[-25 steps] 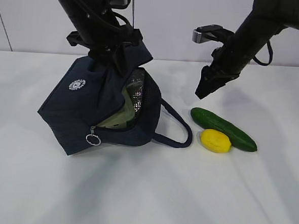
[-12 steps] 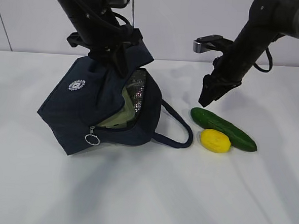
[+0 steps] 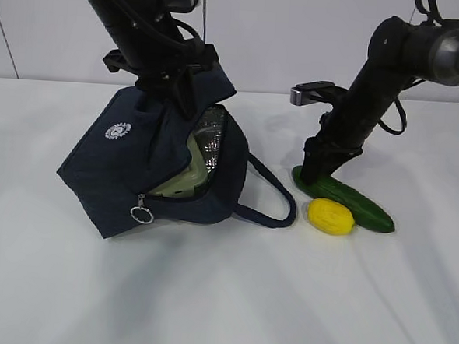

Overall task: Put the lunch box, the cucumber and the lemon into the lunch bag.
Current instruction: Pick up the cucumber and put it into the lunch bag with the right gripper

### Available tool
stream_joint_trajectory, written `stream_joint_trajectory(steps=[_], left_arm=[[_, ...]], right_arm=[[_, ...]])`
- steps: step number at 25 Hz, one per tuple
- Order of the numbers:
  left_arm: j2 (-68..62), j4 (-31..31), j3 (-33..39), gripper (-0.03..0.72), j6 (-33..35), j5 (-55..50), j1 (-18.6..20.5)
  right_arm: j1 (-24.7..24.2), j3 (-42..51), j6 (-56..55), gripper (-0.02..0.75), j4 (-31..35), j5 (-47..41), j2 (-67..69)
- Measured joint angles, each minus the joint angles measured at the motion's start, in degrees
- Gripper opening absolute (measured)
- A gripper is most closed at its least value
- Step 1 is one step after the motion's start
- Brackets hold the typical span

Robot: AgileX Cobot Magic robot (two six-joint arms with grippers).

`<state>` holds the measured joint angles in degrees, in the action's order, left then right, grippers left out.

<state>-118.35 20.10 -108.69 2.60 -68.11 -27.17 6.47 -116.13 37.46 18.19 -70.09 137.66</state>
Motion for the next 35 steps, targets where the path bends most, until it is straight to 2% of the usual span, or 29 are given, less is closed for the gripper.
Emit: stream_joint_trajectory(steps=[4,13,18,29,32,35], left_arm=[[0.00,0.00,0.00,0.002,0.00,0.00,0.00],[0.00,0.10,0.00,0.002,0.22,0.00,0.00],[0.00,0.10,0.00,0.002,0.22,-0.02,0.00],[0.00,0.10,0.00,0.002,0.22,-0.35,0.00],[0.00,0.10,0.00,0.002,0.22,-0.35,0.00],[0.00,0.10,0.00,0.002,0.24,-0.35,0.00]], right_arm=[[0.00,0.00,-0.11,0.420,0.00,0.00,0.82],[0.00,0.00,-0.24,0.342,0.13,0.00,1.33],[0.00,-0.78,-0.34,0.330,0.16,-0.02,1.69],[0.00,-12.67,-7.64,0.330,0.49,-0.12,2.72],[-0.22,-13.21,-7.87,0.330,3.79,-0.12,2.47],[-1.52,-13.31,-8.00,0.329,11.49,-0.12,2.10]])
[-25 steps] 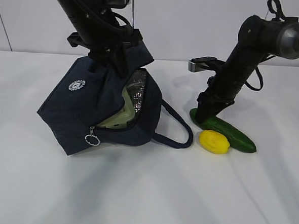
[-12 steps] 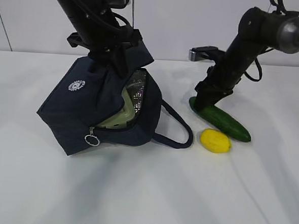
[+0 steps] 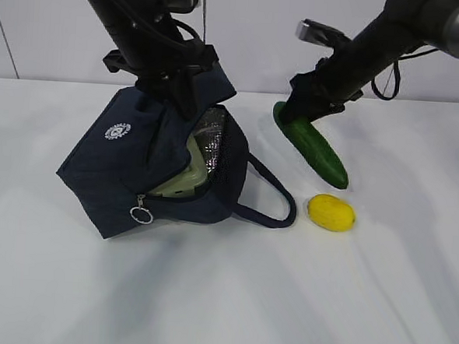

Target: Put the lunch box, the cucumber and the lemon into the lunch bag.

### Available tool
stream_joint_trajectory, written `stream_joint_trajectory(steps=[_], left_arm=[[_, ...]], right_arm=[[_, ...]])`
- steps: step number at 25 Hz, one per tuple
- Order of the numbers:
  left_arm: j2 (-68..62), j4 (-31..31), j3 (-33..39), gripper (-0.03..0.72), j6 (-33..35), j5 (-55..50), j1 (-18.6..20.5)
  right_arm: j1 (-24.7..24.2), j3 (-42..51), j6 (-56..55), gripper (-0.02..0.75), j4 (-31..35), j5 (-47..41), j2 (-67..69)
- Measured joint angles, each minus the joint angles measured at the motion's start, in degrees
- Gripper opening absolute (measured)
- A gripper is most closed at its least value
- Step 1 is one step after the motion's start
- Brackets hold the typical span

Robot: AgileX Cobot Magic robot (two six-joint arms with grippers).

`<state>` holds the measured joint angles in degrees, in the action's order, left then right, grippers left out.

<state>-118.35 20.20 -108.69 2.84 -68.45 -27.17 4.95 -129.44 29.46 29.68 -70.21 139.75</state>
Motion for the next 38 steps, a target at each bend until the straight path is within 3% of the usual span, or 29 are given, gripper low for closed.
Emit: stream_joint_trajectory(steps=[5,12,28,38], left_arm=[[0.00,0.00,0.00,0.002,0.10,0.00,0.11],[0.00,0.23,0.00,0.002,0.10,0.10,0.31],[0.00,2.55,0.00,0.002,0.10,0.30,2.20],[0.00,2.66,0.00,0.002,0.10,0.34,2.20]], right_arm=[[-3.45,-0.03,-0.61,0.329,11.74,0.00,0.00],[-4.48,1.44,-1.34,0.329,19.33,0.00,-0.09],[-3.84,15.62,4.10,0.328,29.85,0.38,-5.45],[3.26,17.55,6.21,0.328,32.56,0.77,-5.72]])
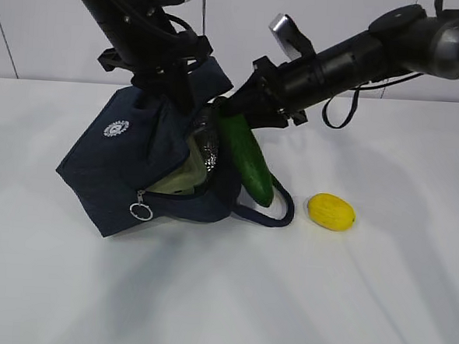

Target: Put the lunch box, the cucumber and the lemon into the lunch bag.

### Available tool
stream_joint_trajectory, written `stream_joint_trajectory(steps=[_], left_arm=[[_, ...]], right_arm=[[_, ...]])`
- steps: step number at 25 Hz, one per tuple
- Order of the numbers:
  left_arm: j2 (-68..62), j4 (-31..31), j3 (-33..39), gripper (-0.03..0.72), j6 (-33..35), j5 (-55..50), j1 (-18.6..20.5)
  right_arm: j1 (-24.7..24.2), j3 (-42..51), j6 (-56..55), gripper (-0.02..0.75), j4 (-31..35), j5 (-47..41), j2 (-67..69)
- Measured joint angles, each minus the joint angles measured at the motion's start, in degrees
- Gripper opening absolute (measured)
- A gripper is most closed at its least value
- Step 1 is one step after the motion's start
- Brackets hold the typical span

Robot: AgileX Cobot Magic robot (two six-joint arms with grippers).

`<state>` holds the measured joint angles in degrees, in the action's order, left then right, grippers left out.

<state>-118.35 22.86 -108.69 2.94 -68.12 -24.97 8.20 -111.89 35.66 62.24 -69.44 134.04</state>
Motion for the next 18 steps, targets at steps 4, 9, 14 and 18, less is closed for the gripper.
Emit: stream_joint_trajectory(steps=[4,9,14,18], left_arm=[[0.00,0.07,0.00,0.002,0.00,0.00,0.00],[0.00,0.12,0.00,0.002,0.00,0.09,0.00],[0.00,0.74,0.00,0.002,0.00,0.09,0.00],[0.00,1.37,0.00,0.002,0.20,0.21,0.00]], right_arm=[[2.27,0.00,1.97,0.328,2.79,0.00,0.00],[2.79,0.00,4.69,0.328,8.18,0.22,2.39],[2.79,0.13,8.35,0.328,12.24,0.69,4.03],[2.79,0.13,10.65,0.328,16.02,0.69,4.85]])
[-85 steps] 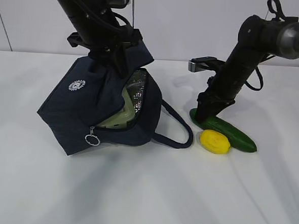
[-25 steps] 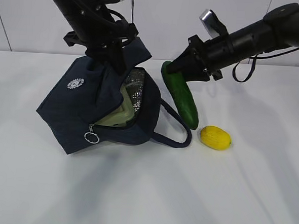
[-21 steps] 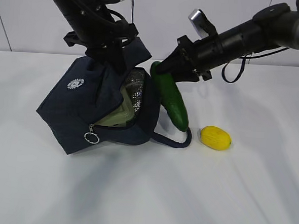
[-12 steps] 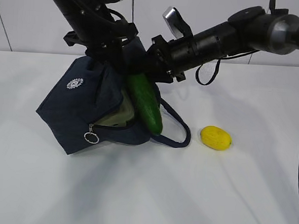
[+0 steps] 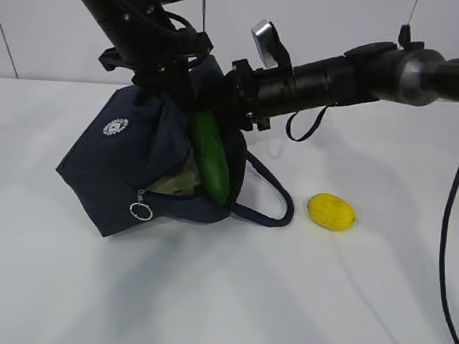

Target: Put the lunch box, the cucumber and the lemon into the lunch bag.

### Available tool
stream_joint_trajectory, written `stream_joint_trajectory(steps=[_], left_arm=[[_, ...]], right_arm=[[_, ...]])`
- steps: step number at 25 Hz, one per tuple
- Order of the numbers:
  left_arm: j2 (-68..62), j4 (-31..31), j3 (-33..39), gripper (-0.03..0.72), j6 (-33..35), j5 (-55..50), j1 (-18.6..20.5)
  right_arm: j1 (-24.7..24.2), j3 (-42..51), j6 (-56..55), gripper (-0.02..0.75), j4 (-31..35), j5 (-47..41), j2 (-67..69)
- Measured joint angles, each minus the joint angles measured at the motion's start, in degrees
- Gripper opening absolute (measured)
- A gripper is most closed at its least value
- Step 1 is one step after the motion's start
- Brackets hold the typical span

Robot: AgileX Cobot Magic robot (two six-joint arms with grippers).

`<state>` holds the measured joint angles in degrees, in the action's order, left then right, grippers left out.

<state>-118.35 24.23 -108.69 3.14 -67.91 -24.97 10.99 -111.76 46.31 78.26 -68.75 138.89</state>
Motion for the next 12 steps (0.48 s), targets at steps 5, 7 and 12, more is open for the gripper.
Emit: stream_joint_trajectory(steps=[5,7,12], left_arm=[[0.00,0.08,0.00,0.002,0.02,0.11,0.00],[0.00,0.08,0.00,0.002,0.02,0.11,0.00],[0.00,0.08,0.00,0.002,0.12,0.47,0.00]], right_arm=[[0.00,0.00,4.20,0.328,7.34,0.14,2.71],[0.00,0.00,5.69,0.327,9.46,0.63,3.36],[0.00,0.00,9.41,0.327,15.72,1.57,4.80]])
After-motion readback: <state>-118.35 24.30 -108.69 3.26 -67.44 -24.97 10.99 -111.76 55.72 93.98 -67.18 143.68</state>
